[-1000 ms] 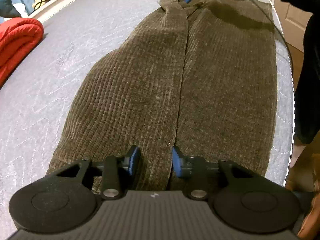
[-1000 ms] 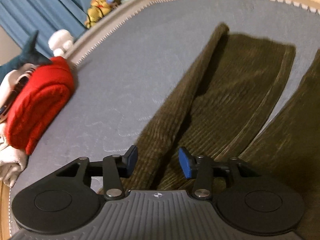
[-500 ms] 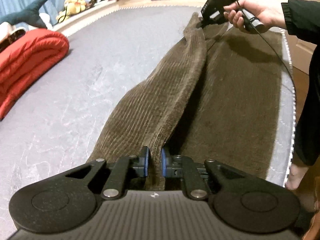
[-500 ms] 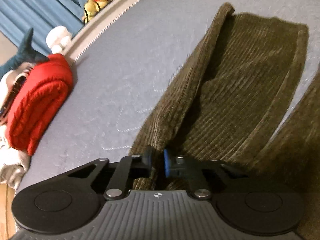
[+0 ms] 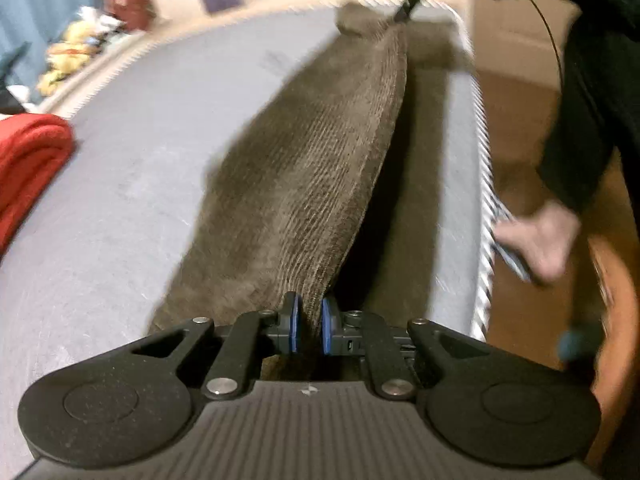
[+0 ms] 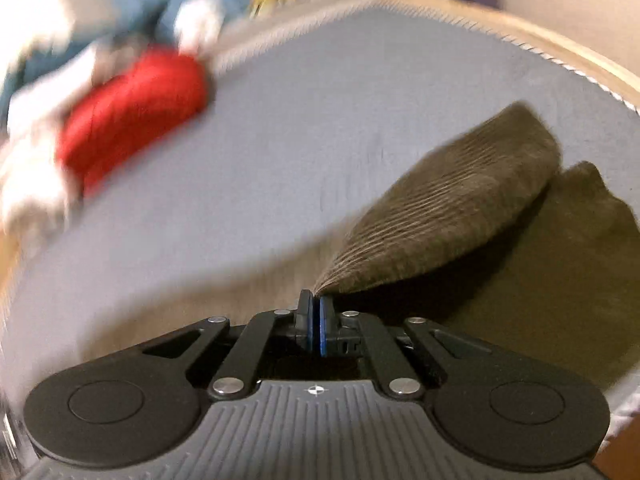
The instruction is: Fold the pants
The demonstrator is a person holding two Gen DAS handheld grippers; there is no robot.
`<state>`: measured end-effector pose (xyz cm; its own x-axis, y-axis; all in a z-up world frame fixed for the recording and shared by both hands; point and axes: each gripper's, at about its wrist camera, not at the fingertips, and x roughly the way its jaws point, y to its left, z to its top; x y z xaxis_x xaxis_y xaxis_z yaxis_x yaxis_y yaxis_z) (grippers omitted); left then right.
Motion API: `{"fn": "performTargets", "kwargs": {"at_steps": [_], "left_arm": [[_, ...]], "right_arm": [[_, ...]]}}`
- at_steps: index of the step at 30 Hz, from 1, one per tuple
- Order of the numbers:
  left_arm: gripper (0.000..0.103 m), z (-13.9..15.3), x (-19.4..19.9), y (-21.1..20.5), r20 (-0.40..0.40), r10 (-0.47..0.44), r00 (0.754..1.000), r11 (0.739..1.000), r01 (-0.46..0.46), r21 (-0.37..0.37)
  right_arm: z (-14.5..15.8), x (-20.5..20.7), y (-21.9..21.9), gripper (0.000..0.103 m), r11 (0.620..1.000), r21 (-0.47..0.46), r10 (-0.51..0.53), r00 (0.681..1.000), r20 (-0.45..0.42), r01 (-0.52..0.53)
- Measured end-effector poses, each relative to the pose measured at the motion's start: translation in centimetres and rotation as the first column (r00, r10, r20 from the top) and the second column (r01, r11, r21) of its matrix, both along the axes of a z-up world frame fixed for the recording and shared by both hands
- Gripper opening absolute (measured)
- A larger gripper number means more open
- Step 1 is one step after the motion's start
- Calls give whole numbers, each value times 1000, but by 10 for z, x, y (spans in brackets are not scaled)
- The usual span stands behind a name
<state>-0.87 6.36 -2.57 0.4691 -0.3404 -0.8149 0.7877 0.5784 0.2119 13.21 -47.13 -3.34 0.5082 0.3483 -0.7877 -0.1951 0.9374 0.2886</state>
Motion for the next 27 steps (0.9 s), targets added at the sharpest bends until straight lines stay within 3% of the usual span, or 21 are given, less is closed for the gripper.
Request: {"fn": "performTargets", "kwargs": {"at_steps": [2,3,5,8,9,10,13,15,16,18,20,26,27], "left_arm": [[4,-11,-3,-4,-77,-34,996,999,37,34],[6,-14,-3,-5,-90,-44,995,998,48,49],[7,-9,0,-2,-75,-36,997,999,37,21],[17,17,13,5,-32,30,999,988,-35,-149],[24,24,17,5,-15,50,999,979,-52,-197],[33,29,21,3,7,67,998,970,-64,-236],[41,31,33,-10,74,130,989,961,-107,-257],[41,29,43,-20,109,175,979,963,-147,-226],[41,26,48,-25,113,193,975,963,-166,-214],[41,22,56,-31,126,205,971,964,-178,-196],[41,19,60,-35,136,203,970,967,-177,-184],[41,16,71,-47,146,225,963,967,-202,-159],[41,15,73,-47,146,227,963,966,-205,-155]], "right_arm": [[-8,-16,-1,4,990,-48,134,991,-32,-135],[-11,-18,-5,5,989,-56,135,990,-36,-137],[-6,-17,-23,8,997,-51,58,998,4,-57],[11,-8,-72,28,984,96,-160,984,74,153],[15,-6,-93,45,958,131,-266,960,89,253],[17,-8,-115,52,921,158,-373,922,101,355],[5,-13,-167,52,763,213,-634,771,65,610],[-16,-14,-187,52,671,239,-724,689,8,702],[-30,-11,-195,52,644,239,-743,669,-29,726],[-56,-4,-199,50,624,234,-749,656,-92,746],[-74,7,-195,42,621,228,-745,655,-125,750],[-92,42,-162,35,667,183,-715,689,-116,722],[-90,41,-156,25,672,163,-714,691,-117,722]]}}
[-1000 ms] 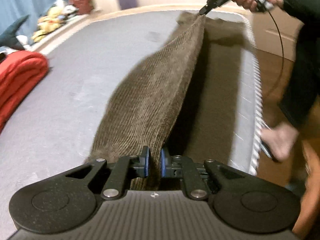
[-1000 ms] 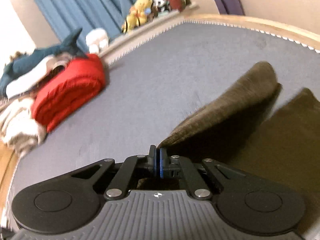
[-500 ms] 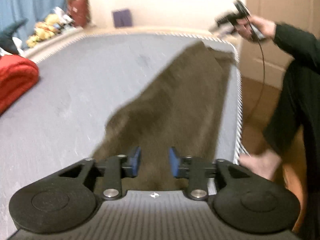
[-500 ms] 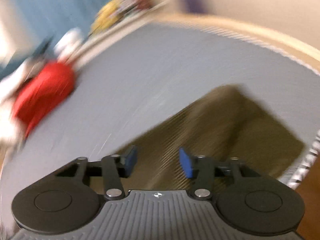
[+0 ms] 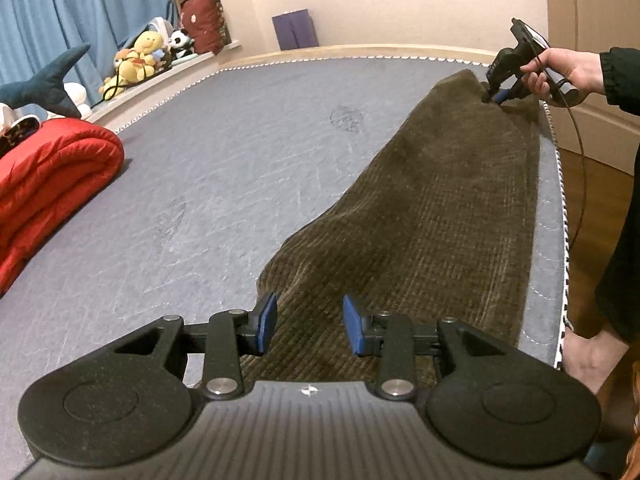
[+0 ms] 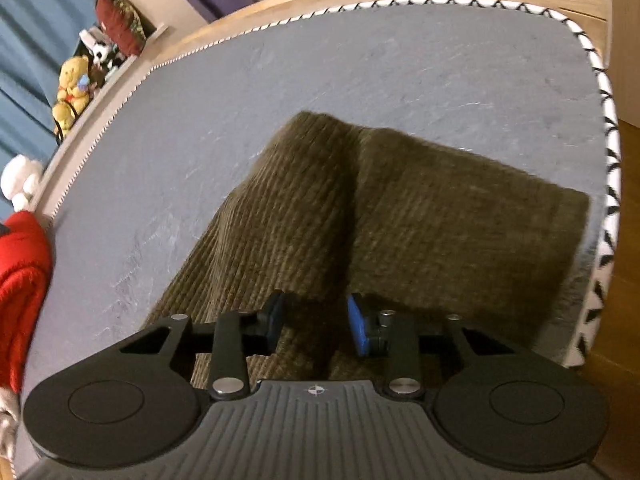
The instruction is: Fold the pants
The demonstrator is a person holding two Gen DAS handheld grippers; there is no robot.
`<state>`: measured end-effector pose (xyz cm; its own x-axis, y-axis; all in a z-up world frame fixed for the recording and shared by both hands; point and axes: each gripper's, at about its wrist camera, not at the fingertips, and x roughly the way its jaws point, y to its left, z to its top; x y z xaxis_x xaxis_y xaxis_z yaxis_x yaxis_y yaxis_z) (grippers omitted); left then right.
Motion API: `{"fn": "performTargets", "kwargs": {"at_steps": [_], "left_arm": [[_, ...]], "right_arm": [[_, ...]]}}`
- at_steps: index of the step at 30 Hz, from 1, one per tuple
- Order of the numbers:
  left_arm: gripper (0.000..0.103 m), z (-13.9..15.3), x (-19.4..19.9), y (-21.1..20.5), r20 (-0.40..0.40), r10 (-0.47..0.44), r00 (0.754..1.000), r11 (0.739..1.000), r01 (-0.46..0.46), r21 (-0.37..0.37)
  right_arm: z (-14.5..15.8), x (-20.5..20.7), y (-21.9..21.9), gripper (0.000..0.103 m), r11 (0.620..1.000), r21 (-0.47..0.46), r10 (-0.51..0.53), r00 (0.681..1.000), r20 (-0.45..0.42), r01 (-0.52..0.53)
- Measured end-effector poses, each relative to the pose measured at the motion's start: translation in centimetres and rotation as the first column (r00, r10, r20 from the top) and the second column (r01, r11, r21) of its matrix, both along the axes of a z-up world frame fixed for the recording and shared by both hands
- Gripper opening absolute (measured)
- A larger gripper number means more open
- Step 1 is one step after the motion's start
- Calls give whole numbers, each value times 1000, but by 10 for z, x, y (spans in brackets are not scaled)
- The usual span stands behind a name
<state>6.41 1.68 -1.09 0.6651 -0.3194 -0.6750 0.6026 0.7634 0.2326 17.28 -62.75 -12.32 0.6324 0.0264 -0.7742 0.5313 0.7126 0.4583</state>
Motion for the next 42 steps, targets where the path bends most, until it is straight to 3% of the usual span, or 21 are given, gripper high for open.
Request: {"fn": "performTargets", "kwargs": {"at_steps": [1,3,6,7,9,10,11,15,17,22,26,28,33,35,39,42], "left_arm": [[41,-2,2,0,0,2,1000,1000,-2,7],[41,-3,4,-2,-2,2,1000,1000,-2,18],[41,-5,7,-2,-5,0,1000,1000,0,23],[41,-6,7,-2,-5,1,1000,1000,-1,23],[41,-6,10,-4,-4,5,1000,1000,-5,24],[41,-6,10,-4,-5,7,1000,1000,-7,24],[41,-6,10,-6,-5,7,1000,1000,-7,24],[41,-6,9,-5,-6,-4,1000,1000,4,29],[41,-8,8,-6,-7,-9,1000,999,10,35],[43,-11,8,-8,-7,-17,1000,998,17,55],[46,-13,7,-7,-6,-17,1000,998,18,67],[46,-15,7,-7,-7,-15,1000,997,15,79],[46,-18,6,-7,-7,-17,1000,996,17,89],[46,-17,6,-7,-6,-18,1000,996,18,88],[46,-15,7,-7,-2,-12,1000,997,12,76],[46,-12,6,-6,-3,-15,1000,998,15,55]], "right_arm": [[0,5,6,13,1000,-17,3,1000,-22,-3],[4,12,19,8,998,-57,-15,999,-30,13],[28,18,52,7,992,-108,75,992,106,-64],[38,21,68,7,983,-131,147,973,175,-125],[55,25,101,9,927,-224,357,888,288,-300],[58,25,112,9,897,-258,427,854,299,-358],[57,23,114,10,895,-253,434,848,304,-367],[44,16,76,28,970,-94,243,914,326,-224],[32,13,54,33,991,-25,132,949,287,-130],[2,6,24,34,990,137,-53,980,190,27],[-13,-9,20,40,960,181,-231,970,80,214],[-12,-13,28,40,947,192,-274,959,71,256],[-3,-33,37,40,903,80,-427,904,38,423],[-5,-28,38,40,914,30,-405,914,19,404],[-18,-6,48,38,979,31,-202,979,-7,202],[-13,8,70,37,998,-15,-60,996,66,61]]}}
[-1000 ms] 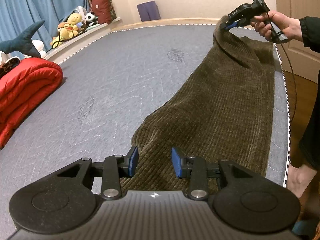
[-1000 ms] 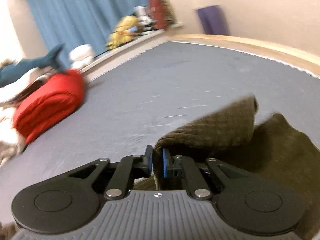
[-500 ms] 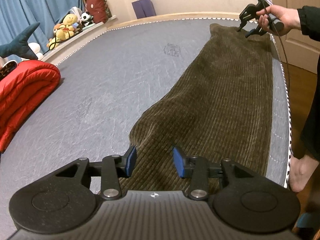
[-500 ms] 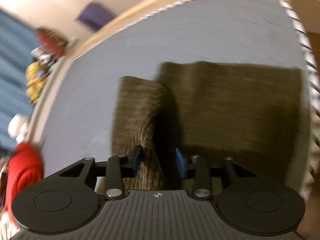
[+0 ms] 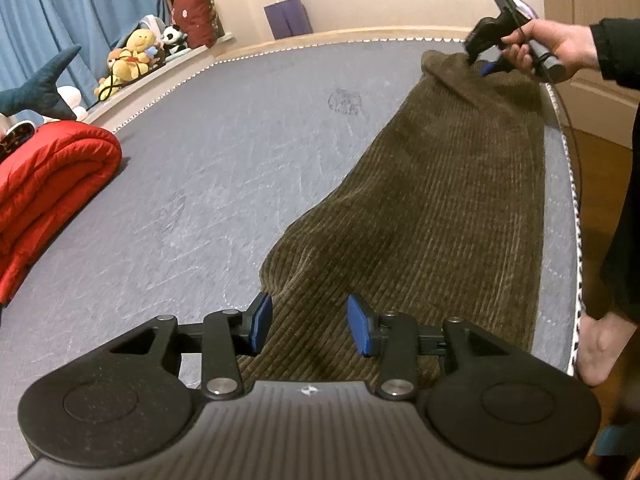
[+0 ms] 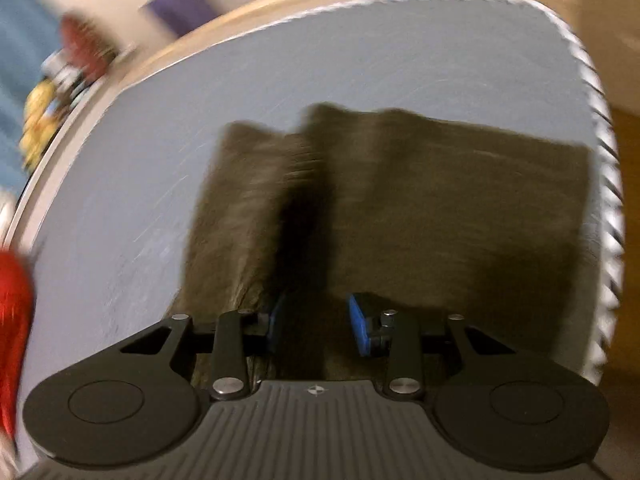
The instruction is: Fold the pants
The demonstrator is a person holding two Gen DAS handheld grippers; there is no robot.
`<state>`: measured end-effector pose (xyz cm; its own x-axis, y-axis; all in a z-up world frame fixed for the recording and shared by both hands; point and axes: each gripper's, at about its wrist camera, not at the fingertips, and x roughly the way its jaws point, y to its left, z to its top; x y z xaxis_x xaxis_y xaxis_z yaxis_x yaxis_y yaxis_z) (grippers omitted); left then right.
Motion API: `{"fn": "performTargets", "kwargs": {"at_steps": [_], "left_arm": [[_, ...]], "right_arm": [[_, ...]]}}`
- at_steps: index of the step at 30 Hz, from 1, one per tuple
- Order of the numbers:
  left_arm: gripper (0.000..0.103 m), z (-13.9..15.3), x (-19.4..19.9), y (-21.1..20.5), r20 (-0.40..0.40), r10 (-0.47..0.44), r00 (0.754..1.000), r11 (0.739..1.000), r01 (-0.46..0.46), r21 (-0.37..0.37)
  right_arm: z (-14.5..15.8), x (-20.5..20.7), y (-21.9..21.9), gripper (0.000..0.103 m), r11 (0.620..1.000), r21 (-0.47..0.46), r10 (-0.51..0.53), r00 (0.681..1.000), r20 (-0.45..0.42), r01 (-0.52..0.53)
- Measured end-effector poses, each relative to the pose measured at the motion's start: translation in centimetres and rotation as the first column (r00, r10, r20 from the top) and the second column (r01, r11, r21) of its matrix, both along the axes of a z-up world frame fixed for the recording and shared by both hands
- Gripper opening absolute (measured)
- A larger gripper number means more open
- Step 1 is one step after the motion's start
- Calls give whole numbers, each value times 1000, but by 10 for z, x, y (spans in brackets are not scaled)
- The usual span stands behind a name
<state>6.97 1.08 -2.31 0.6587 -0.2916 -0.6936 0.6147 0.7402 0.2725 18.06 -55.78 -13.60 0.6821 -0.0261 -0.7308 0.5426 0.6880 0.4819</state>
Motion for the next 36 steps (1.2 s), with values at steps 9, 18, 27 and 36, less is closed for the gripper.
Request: {"fn": "performTargets", "kwargs": {"at_steps": [9,18,27,36], "left_arm": [[47,-3,-3,4,-11,0,1000,1000,1,15],[49,-4,-3,4,-10,0,1000,1000,0,21],[49,-4,-3,1,-8,-15,1000,999,15,30],[49,0,-4,-24,5,-85,996,996,85,17]], "right_arm": [[-3,19,12,63,971,146,160,967,200,-191],[-4,22,10,64,949,218,176,957,229,-227],[3,28,18,22,899,246,299,919,258,-362],[31,-16,-24,13,960,171,165,944,287,-220]]}}
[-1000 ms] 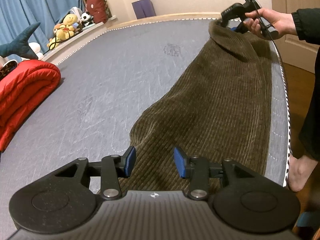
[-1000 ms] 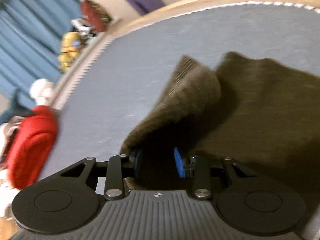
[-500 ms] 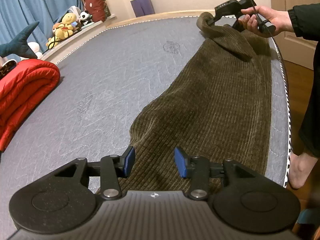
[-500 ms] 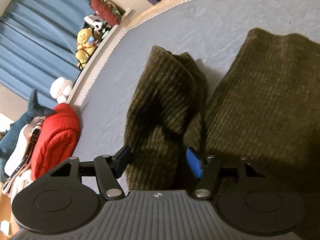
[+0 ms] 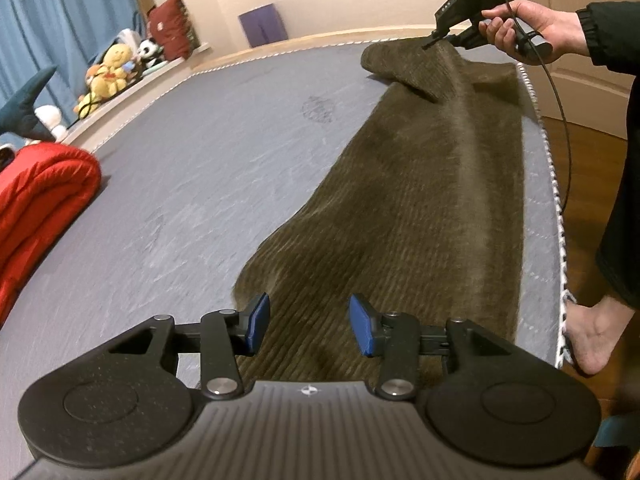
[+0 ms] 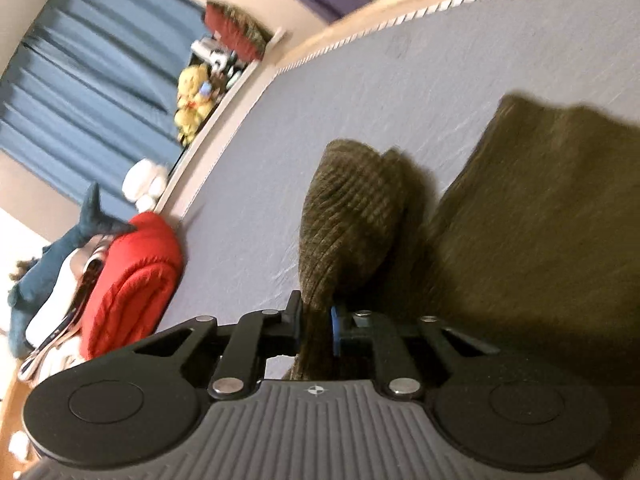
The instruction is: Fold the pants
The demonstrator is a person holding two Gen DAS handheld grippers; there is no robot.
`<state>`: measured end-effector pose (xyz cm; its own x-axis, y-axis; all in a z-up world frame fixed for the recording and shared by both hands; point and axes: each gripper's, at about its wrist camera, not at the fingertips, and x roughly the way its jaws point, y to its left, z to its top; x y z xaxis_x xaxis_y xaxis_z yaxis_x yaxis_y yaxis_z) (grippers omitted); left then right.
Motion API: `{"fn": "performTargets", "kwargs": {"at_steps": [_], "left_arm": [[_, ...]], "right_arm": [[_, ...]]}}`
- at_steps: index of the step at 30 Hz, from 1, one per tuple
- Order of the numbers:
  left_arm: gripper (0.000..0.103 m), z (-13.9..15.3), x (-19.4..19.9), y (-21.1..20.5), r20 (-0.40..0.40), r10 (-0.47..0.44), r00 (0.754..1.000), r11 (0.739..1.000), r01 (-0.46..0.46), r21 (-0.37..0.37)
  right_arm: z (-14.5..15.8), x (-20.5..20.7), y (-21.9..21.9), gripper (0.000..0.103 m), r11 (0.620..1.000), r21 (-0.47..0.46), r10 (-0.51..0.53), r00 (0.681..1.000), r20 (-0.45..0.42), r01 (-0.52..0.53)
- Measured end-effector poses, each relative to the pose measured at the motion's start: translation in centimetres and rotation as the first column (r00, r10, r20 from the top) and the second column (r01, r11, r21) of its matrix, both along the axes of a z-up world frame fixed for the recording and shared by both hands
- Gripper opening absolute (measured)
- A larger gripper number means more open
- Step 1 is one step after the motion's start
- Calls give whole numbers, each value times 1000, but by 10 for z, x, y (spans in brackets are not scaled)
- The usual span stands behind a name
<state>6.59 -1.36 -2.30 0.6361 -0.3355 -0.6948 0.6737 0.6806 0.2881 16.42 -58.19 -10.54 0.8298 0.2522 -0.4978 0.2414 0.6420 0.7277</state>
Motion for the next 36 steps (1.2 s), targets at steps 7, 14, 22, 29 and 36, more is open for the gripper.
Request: {"fn": "performTargets", "kwargs": {"at_steps": [7,14,22,29,36], "left_arm": [[49,-16,-22,-55,-50,-165,985,986,165,-12],[49,-51,-43,-92,-113,-247,962,967,252,36],[62,-69,-37,-89,-175,-205,963,978,207,-2],[62,-60,-31,-80,-192,-194,962,981,188,-51],[62,-46,-15,-73,-200,-141,970,984,115,-137]], "right_arm": [[14,-96,-8,18,961,-170,-229,972,-56,217],[-46,-88,-58,39,962,126,-216,956,-198,243],[-51,-73,-87,48,906,242,-314,934,-169,348],[-17,-104,-128,49,824,257,-524,852,2,505],[-42,-95,-138,55,868,113,-451,862,-231,484]]}}
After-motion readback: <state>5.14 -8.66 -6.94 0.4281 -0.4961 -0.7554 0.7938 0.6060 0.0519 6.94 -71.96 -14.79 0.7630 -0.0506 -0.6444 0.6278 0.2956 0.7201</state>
